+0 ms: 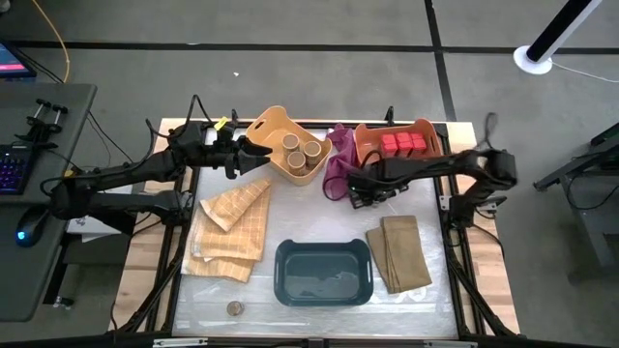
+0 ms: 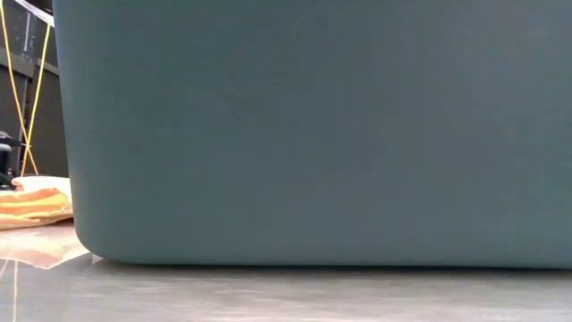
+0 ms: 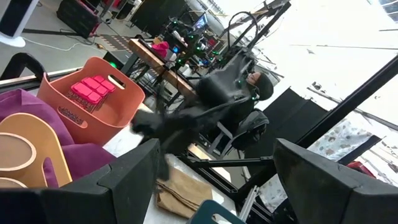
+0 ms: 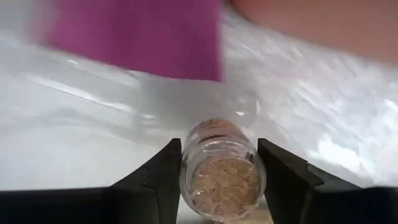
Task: Sort spices by type
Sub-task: Put the top transparent seasoning bottle into the blue bin
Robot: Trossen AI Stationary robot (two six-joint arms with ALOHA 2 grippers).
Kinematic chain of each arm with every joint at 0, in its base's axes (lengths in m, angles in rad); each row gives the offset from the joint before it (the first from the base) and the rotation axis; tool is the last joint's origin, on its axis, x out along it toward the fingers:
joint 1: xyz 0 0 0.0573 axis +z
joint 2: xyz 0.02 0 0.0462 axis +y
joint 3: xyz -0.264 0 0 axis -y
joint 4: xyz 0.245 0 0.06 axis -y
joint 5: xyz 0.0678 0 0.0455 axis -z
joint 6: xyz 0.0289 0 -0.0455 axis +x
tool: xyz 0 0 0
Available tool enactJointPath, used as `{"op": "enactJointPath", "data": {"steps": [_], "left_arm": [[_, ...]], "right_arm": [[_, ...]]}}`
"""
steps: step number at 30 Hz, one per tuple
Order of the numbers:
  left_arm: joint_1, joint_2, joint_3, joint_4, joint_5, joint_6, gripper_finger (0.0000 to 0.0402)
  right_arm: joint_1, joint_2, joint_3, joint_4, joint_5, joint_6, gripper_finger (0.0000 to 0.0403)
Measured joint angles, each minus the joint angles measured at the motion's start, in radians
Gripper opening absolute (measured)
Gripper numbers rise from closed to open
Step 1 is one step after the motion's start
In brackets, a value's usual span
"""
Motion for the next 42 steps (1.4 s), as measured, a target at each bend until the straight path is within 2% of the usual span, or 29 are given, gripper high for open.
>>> {"op": "enactJointPath", "data": {"steps": [4,6,8,10,12,16,24,29,35,42], "left_arm": [[0.0,0.0,0.0,0.0,0.0,0.001,0.03],[0.0,0.0,0.0,0.0,-0.006,0.002,0.03],[0.0,0.0,0.0,0.0,-0.016,0.012,0.03],[0.001,0.0,0.0,0.0,-0.029,0.023,0.03],[0.001,0.0,0.0,0.0,-0.034,0.026,0.03],[0.001,0.0,0.0,0.0,-0.037,0.027,0.03],[0.001,0.0,0.0,0.0,-0.037,0.027,0.03],[0.001,0.0,0.0,0.0,-0.035,0.027,0.03],[0.001,0.0,0.0,-0.001,-0.014,0.027,0.03],[0.001,0.0,0.0,-0.001,0.017,0.027,0.03]], "right_arm": [[0.067,-0.117,0.097,-0.071,0.068,-0.056,0.017],[0.103,-0.179,0.15,-0.028,0.082,-0.11,0.017],[0.145,-0.224,0.197,0.063,0.059,-0.179,0.017],[0.189,-0.231,0.239,0.145,-0.008,-0.248,0.017],[0.237,-0.202,0.285,0.185,-0.086,-0.302,0.017],[0.332,-0.081,0.38,0.123,-0.199,-0.393,0.017],[0.436,0.221,0.56,-0.067,-0.281,-0.604,0.0171],[0.465,0.333,0.582,-0.125,-0.283,-0.664,0.0194],[0.484,0.402,0.583,-0.121,-0.261,-0.67,0.0193],[0.489,0.406,0.585,-0.111,-0.101,-0.662,0.0194]]}}
